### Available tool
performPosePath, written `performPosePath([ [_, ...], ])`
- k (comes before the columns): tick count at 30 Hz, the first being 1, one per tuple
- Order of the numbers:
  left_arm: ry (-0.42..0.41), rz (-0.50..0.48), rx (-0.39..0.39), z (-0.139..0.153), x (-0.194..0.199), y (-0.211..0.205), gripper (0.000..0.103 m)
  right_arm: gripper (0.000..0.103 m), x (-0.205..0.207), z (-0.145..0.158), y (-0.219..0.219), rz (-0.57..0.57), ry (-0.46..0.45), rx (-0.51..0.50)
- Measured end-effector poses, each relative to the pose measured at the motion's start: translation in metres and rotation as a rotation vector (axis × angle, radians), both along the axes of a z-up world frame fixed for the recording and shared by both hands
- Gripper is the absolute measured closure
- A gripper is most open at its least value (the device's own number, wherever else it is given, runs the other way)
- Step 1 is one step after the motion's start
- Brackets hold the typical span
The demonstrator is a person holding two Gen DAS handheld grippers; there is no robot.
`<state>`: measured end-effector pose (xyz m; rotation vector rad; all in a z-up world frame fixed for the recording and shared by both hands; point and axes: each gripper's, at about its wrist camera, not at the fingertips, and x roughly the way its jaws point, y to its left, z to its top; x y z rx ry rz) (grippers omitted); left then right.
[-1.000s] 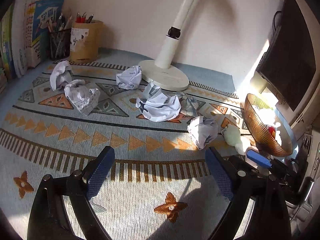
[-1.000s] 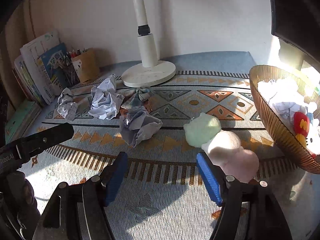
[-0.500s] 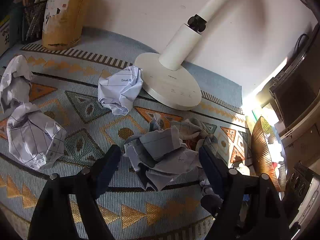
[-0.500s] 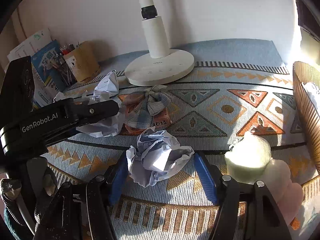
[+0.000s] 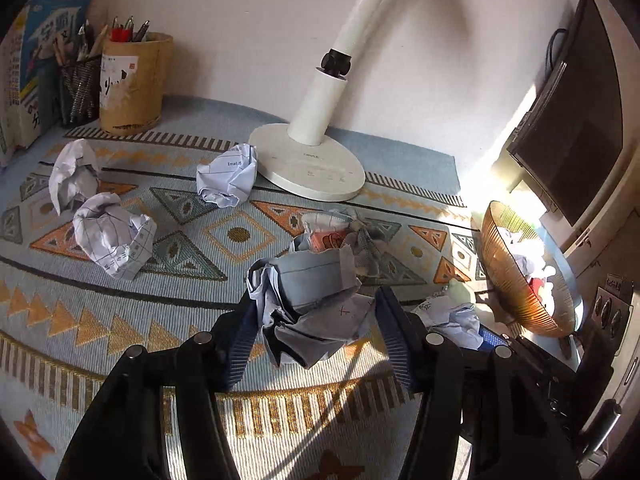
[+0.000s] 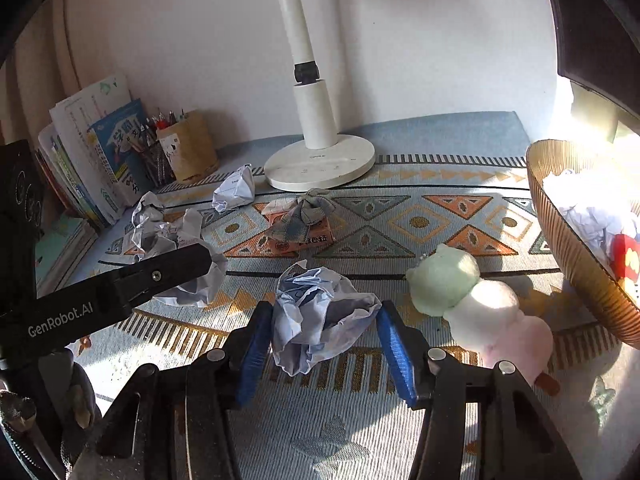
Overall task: Organize objects
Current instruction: 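Grasp a crumpled paper ball with each gripper and lift them, then carry both paper balls over the amber bowl and open both grippers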
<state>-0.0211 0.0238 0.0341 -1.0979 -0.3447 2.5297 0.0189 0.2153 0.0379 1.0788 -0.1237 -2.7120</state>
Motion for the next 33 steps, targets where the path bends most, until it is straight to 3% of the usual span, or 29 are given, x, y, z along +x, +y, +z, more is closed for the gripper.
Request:
performPosePath([
  [5,0.013,-0.002,-0.032,-0.007,0.048,0.015,0.048,0.050,0.030,-0.002,0.013,-0.004,0.008,0.102],
  [9,0.050,0.010,-0.144,-0.009,0.073,0.033,0.048,0.050,0.032,-0.010,0.026,-0.004,-0.031,0.058],
  [15,0.085,0.034,-0.180,-0.009,0.090,0.039,0.046,0.045,0.024,-0.019,0.024,0.036,-0.086,0.035],
  [17,0.077,0.039,-0.147,-0.009,0.086,0.035,0.044,0.045,0.022,-0.021,0.027,0.036,-0.099,0.011],
  [20,0.035,0.046,-0.101,-0.014,0.081,0.028,0.044,0.035,0.024,-0.020,0.032,0.029,-0.092,-0.013],
  [24,0.023,0.040,-0.059,-0.015,0.080,0.022,0.044,0.035,0.024,-0.020,0.029,0.033,-0.089,-0.006],
  [33,0.021,0.021,-0.092,-0.017,0.080,0.031,0.043,0.035,0.024,-0.021,0.029,0.033,-0.095,-0.010],
])
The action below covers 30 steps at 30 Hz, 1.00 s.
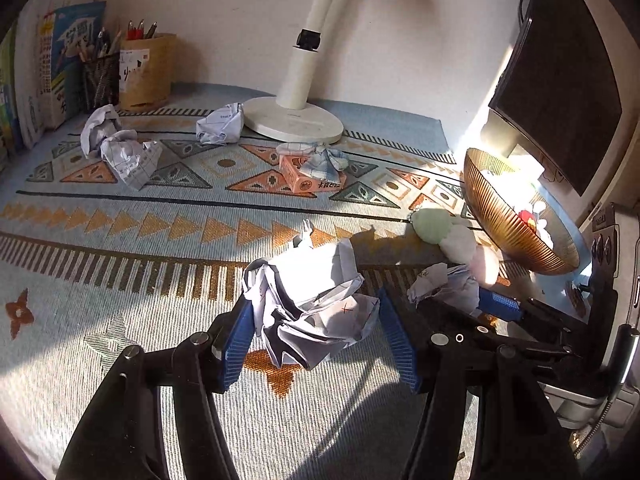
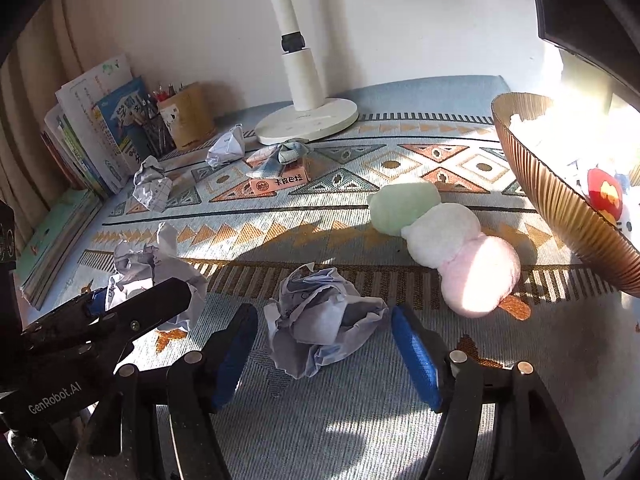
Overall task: Organize objects
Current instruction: 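Carry both paper balls over the amber bowl and open both grippers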
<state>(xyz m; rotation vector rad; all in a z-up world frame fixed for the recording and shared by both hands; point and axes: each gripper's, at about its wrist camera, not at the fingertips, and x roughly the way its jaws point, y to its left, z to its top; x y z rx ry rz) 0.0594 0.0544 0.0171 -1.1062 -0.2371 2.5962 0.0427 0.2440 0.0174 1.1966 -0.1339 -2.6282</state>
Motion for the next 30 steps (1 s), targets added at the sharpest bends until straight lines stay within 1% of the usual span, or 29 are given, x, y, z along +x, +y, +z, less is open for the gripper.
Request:
performPosePath([
  [2,0.009,-0.003,-0.014,0.001,0.001,0.002,0.043,0.035,-0.001,-0.001,0.000,0.009,-0.008,-0.014],
  [3,0.013,-0.005,-0.021,0.001,0.002,0.002,0.043,0.040,-0.001,-0.002,0.001,0.010,-0.013,-0.022],
  [4,0.019,-0.006,-0.024,0.002,0.003,0.003,0.043,0.049,-0.001,-0.003,0.001,0.008,-0.015,-0.023],
  [5,0.024,-0.007,-0.029,0.002,0.003,0.003,0.043,0.050,-0.001,-0.002,0.001,0.007,-0.009,-0.025],
  [6,0.031,-0.009,-0.034,0.003,0.004,0.004,0.043,0.053,0.002,0.000,0.000,0.005,0.009,-0.023],
  [9,0.062,-0.029,-0.056,0.007,0.010,0.009,0.044,0.054,0.012,0.008,-0.001,0.004,0.070,-0.009],
  [10,0.080,-0.032,-0.064,0.009,0.013,0.011,0.046,0.054,0.016,0.011,0.001,0.004,0.083,-0.018],
  [13,0.114,-0.033,-0.106,0.014,0.018,0.019,0.048,0.054,0.030,0.023,0.021,-0.027,0.100,-0.087],
  [14,0.114,-0.052,-0.096,0.017,0.018,0.022,0.049,0.054,0.034,0.030,0.032,-0.045,0.117,-0.107],
  [16,0.128,-0.097,-0.048,0.032,0.016,0.032,0.049,0.054,0.042,0.052,0.060,-0.106,0.170,-0.125],
  [18,0.178,-0.146,-0.026,0.056,0.011,0.050,0.049,0.054,0.045,0.078,0.094,-0.192,0.235,-0.136],
  [19,0.200,-0.182,-0.010,0.070,0.006,0.063,0.049,0.054,0.047,0.091,0.113,-0.253,0.269,-0.135],
  [21,0.238,-0.262,0.025,0.096,-0.008,0.095,0.049,0.053,0.044,0.110,0.148,-0.387,0.307,-0.099],
  [23,0.256,-0.329,0.047,0.113,-0.028,0.131,0.049,0.053,0.034,0.122,0.180,-0.512,0.308,-0.053],
  [24,0.259,-0.349,0.055,0.117,-0.039,0.149,0.049,0.053,0.028,0.125,0.193,-0.558,0.300,-0.046],
  [26,0.248,-0.385,0.082,0.120,-0.061,0.182,0.049,0.053,0.019,0.131,0.214,-0.607,0.291,-0.054],
  [28,0.244,-0.421,0.123,0.121,-0.076,0.209,0.049,0.049,0.009,0.135,0.228,-0.639,0.298,-0.030],
  [29,0.245,-0.431,0.130,0.121,-0.083,0.222,0.047,0.043,0.003,0.136,0.232,-0.646,0.296,-0.012],
  [30,0.240,-0.439,0.133,0.120,-0.091,0.235,0.043,0.028,-0.003,0.135,0.237,-0.652,0.279,0.000],
])
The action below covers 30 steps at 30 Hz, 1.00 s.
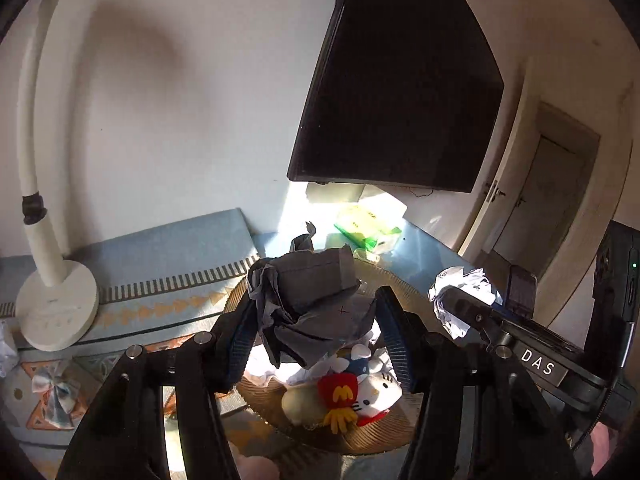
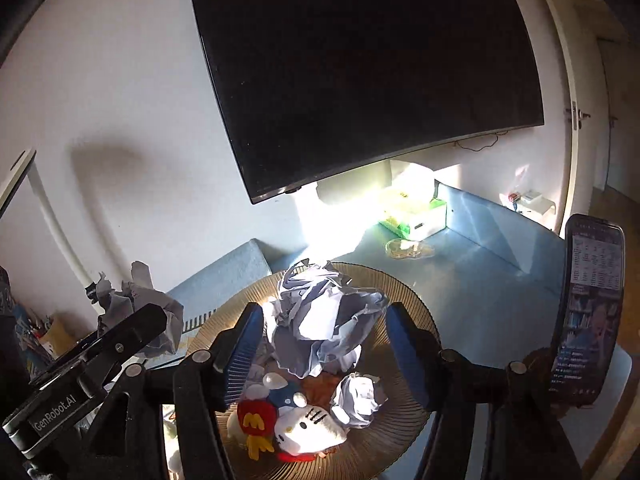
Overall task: Organize objects
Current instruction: 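Carry both paper balls over the amber bowl and open both grippers, then move both open grippers back toward the paper balls near the pen holder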
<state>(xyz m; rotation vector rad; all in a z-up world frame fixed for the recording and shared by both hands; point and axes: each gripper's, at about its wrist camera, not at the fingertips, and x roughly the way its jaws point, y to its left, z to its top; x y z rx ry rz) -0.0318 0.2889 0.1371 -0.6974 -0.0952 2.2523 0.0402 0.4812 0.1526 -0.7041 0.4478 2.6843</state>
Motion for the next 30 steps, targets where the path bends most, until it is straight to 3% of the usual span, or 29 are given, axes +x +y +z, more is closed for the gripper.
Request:
performPosePath([
  [2,-0.032,-0.013,0.004,-0.006,-0.016,0.016,0.020,0.026,-0.002,-0.001,0.010,-0.018,-0.007,-0.003],
  [3,-0.053,-0.003,0.004,-0.010,-0.022,0.019,0.018,0.026,0.000,-0.002,0.013,-0.017,-0.009,-0.003],
  [6,-0.105,-0.014,0.022,-0.016,-0.026,0.011,0.018,0.026,0.008,-0.003,0.011,0.009,0.001,-0.022],
  [10,-0.080,0.036,0.023,-0.007,-0.005,-0.029,0.018,0.026,0.018,-0.002,-0.021,0.096,0.012,-0.051],
  [17,-0.047,0.244,0.017,0.004,0.056,-0.150,0.018,0.026,0.032,0.003,-0.150,0.412,0.051,-0.007],
  [21,-0.021,0.419,-0.054,-0.010,0.085,-0.212,0.017,0.026,0.022,-0.027,-0.216,0.524,-0.010,0.000],
  [23,-0.010,0.522,-0.095,-0.026,0.090,-0.238,0.006,0.027,0.017,-0.049,-0.241,0.576,-0.025,0.013],
  [25,0.007,0.619,-0.161,-0.046,0.091,-0.257,0.004,0.029,0.011,-0.074,-0.260,0.616,-0.050,0.033],
  [28,-0.035,0.666,-0.212,-0.076,0.084,-0.279,0.004,0.030,0.006,-0.111,-0.273,0.653,-0.077,0.027],
  [30,-0.070,0.696,-0.181,-0.096,0.084,-0.287,0.004,0.033,-0.003,-0.122,-0.275,0.646,-0.136,0.033],
])
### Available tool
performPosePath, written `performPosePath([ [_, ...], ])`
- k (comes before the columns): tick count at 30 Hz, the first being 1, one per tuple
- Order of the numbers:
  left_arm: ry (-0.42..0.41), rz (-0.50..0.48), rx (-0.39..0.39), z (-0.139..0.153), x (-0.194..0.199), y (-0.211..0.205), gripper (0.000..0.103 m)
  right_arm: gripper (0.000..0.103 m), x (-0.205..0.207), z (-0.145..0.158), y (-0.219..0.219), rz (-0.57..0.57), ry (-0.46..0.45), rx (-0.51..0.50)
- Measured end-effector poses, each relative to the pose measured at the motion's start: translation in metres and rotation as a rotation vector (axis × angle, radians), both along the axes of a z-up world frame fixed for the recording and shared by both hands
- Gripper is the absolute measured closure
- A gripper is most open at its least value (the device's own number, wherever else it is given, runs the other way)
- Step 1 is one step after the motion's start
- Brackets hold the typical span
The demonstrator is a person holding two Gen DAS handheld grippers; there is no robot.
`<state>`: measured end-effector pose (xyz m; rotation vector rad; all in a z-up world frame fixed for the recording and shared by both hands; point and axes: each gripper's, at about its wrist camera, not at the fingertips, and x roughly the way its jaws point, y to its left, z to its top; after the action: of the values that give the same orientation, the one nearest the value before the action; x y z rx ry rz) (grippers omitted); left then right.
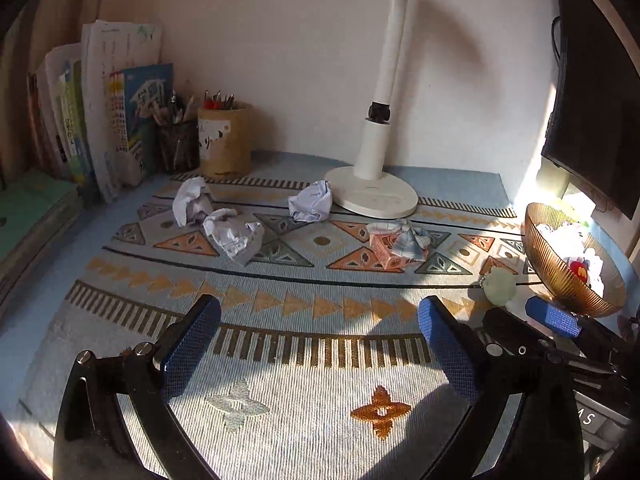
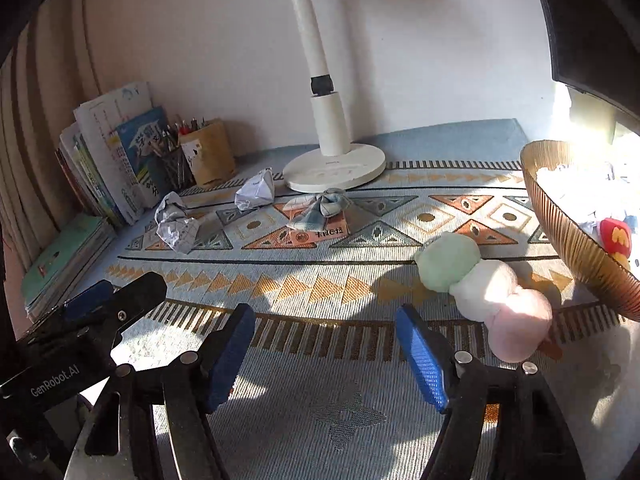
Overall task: Organize objects
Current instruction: 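Move both open grippers back toward the paper balls near the pen holder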
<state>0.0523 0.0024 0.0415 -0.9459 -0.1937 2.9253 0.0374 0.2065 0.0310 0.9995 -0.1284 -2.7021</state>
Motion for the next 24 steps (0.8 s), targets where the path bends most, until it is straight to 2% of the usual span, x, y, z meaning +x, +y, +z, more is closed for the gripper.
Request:
performPosePath([
  [1,-0.012,0.008,0.035,-0.010,0.002,-0.004,0.004,0.034,0.002,0.002,0.000,-0.002,0.026,0.004],
  [2,-0.029,0.017,0.035,-0.011,0.001,-0.003,0.005,0.033,0.003,0.003,0.000,-0.002,0.041,-0.001],
  [4,0.040,0.016,0.030,-0.004,0.007,-0.004,0.003,0.033,0.002,-0.001,-0.001,-0.001,0.024,0.011],
  [7,0.001,-0.014,0.059,-0.009,0.005,-0.005,0.003,0.033,-0.001,-0.002,-0.006,-0.001,0.012,0.044],
  [10,0.011,-0.011,0.071,-0.009,0.007,-0.007,0.003,0.033,-0.003,-0.002,-0.007,-0.013,0.004,0.059],
  [17,0.036,-0.035,0.015,-0.008,0.011,0.005,0.003,0.032,-0.007,-0.005,-0.003,-0.033,-0.025,0.056],
  [24,0.031,-0.033,0.022,-0.008,0.010,0.003,0.003,0.026,-0.006,-0.005,-0.003,-0.027,-0.023,0.054],
])
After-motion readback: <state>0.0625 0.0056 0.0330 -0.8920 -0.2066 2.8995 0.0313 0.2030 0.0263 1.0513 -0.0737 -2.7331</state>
